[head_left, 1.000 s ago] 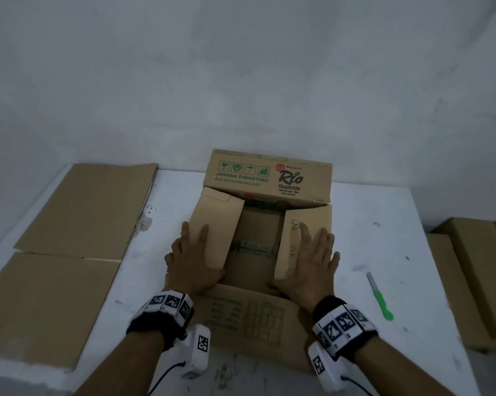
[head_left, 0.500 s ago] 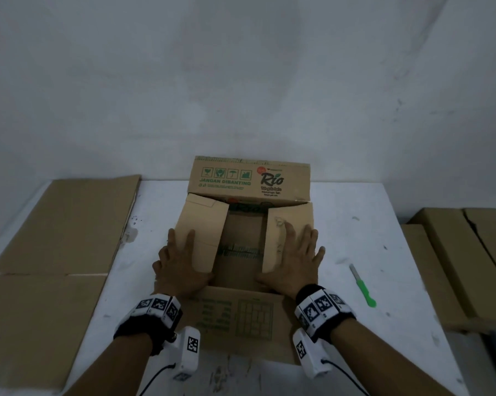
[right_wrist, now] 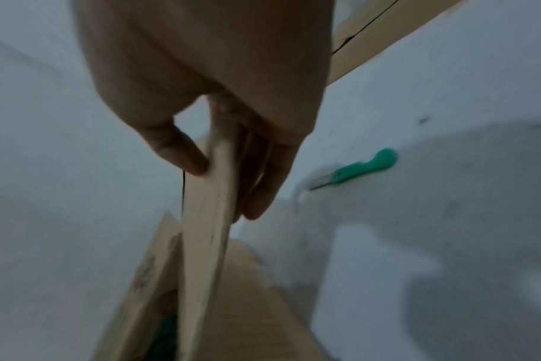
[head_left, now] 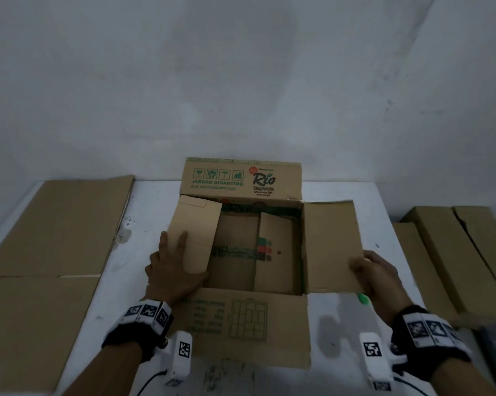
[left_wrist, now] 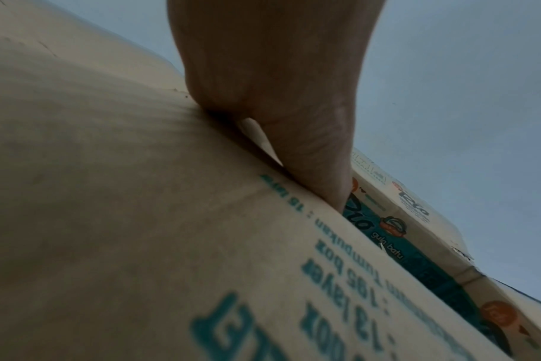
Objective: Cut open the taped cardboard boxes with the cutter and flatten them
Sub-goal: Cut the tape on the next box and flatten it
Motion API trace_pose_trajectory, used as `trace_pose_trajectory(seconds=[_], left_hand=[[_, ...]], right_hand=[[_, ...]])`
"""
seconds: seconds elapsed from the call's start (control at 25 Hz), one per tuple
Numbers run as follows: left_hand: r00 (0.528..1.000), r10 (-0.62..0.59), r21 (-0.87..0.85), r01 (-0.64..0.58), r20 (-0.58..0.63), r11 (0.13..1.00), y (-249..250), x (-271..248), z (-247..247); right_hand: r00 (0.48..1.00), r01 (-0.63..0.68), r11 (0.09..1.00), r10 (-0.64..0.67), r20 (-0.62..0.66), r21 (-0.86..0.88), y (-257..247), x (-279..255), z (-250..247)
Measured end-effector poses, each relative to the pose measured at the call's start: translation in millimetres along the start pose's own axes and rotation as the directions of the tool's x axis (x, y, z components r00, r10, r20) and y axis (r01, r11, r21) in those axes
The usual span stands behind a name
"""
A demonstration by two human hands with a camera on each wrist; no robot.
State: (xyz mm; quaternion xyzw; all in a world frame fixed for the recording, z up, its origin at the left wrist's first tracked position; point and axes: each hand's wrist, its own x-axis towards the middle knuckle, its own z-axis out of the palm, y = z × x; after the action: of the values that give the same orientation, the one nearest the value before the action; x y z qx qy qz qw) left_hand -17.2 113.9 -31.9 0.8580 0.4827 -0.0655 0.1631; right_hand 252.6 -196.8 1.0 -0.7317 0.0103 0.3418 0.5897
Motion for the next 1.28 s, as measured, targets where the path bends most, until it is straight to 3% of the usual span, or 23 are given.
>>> trace_pose_trajectory(seconds=[0.12,0.2,0.28,0.44,0.6,0.64,0.68,0.76,0.8,0.88,0.92,1.0,1.04,1.08,1.12,1.16,1.24,1.28], left_hand=[[1.0,0.001,0.013,0.0,-0.008,1.0,0.5,2.1,1.0],[1.0,-0.011,0.019,0.011,-0.007,1.0,0.7,2.7,2.1],[1.0,-0.021,0.014,0.021,-0.012,1.0,0.7,3.7,2.1],[0.999,-0.038,0.007,0.037,0.024,0.999,1.7,4.2,-6.1],[0.984,0.004,-0.148,0.023,0.177,0.989,-3.2,6.7,-38.9],[0.978,0.018,-0.304,0.046,0.206,0.952,-5.5,2.1,-55.4],[0.979,0.039,-0.508,0.07,0.2,0.858,-9.8,-5.3,-70.9],[0.992,0.036,-0.826,0.084,0.125,0.557,-24.0,-17.1,-92.0],[0.996,-0.033,-0.88,0.083,0.077,0.468,-32.4,-22.3,-99.4],[0.984,-0.171,-0.909,0.026,-0.051,0.417,-57.2,-27.7,-104.2],[0.962,-0.228,-0.88,-0.023,-0.148,0.474,-70.2,-26.4,-103.4],[0.889,-0.224,-0.629,-0.089,-0.4,0.772,-96.5,-21.4,-94.8],[0.858,-0.122,-0.399,-0.103,-0.5,0.911,-104.9,-17.8,-87.2],[0.835,0.01,-0.156,-0.114,-0.55,0.981,-111.1,-11.6,-78.3],[0.842,0.119,0.032,-0.12,-0.526,0.992,-112.3,-4.8,-70.0],[0.878,0.153,0.129,-0.105,-0.454,0.986,-109.0,1.2,-59.6],[0.967,0.048,0.114,-0.02,-0.249,0.993,-90.4,3.9,-43.9],[0.986,-0.009,0.035,0.015,-0.168,0.999,-81.3,3.5,-38.1]], right_hand=[[0.992,-0.065,0.957,0.031,-0.126,-0.282,23.0,0.0,-10.6],[0.984,-0.01,0.883,-0.075,-0.161,-0.47,29.1,-1.2,-3.1],[0.978,0.105,0.753,-0.197,-0.071,-0.65,25.8,3.6,8.3],[0.955,0.284,0.521,-0.229,0.188,-0.805,4.3,9.2,39.4],[0.901,0.391,0.468,-0.371,0.225,-0.793,-9.9,4.9,65.3],[0.896,0.398,0.452,-0.377,0.234,-0.798,-10.6,3.8,70.6],[0.896,0.396,0.422,-0.371,0.243,-0.815,-10.2,3.4,75.6],[0.889,0.393,0.345,-0.378,0.257,-0.853,-6.7,5.4,80.7],[0.887,0.392,0.326,-0.382,0.259,-0.86,-4.4,7.0,81.6],[0.888,0.389,0.322,-0.379,0.258,-0.863,0.6,9.9,81.8],[0.888,0.39,0.318,-0.379,0.261,-0.864,2.7,11.2,81.3],[0.885,0.391,0.32,-0.388,0.257,-0.863,6.4,13.2,82.6],[0.886,0.387,0.33,-0.393,0.248,-0.861,7.3,14.0,82.7],[0.886,0.387,0.338,-0.395,0.244,-0.858,8.2,14.7,83.3],[0.885,0.388,0.345,-0.398,0.241,-0.855,9.6,15.3,83.3],[0.883,0.392,0.357,-0.404,0.238,-0.848,10.5,16.2,83.1],[0.878,0.407,0.401,-0.421,0.229,-0.821,12.3,16.7,81.5],[0.873,0.418,0.418,-0.43,0.23,-0.807,14.3,17.2,80.4]])
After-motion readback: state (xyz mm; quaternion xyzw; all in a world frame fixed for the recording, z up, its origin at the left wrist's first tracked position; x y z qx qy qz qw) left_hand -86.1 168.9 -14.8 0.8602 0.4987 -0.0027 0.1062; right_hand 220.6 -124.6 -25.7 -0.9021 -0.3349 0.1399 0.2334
